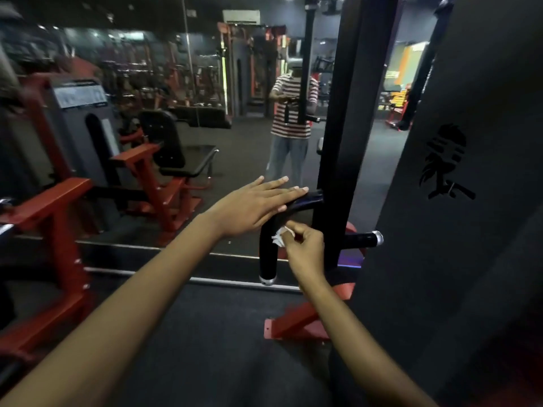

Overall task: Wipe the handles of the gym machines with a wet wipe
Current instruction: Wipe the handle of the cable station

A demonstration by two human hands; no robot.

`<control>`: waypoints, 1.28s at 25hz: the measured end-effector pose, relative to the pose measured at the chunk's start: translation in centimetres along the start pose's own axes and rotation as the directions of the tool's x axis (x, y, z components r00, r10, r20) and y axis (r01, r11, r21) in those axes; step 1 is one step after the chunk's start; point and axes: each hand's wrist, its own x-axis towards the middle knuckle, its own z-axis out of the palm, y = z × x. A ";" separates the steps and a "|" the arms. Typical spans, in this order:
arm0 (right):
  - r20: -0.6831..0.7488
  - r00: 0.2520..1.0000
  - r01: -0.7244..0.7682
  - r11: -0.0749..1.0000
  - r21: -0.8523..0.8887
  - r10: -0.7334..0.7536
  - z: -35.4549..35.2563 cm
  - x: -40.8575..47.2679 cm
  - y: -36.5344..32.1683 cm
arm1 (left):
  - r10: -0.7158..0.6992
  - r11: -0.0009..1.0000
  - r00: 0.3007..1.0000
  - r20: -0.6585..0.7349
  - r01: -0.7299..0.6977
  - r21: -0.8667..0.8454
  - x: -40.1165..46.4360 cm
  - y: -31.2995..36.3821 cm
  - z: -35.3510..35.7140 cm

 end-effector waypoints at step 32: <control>0.207 0.888 -0.448 0.669 0.593 0.410 -1.7 1.2 -2.8 | -0.242 0.965 0.970 -0.029 0.237 -0.111 -0.5 2.5 -0.1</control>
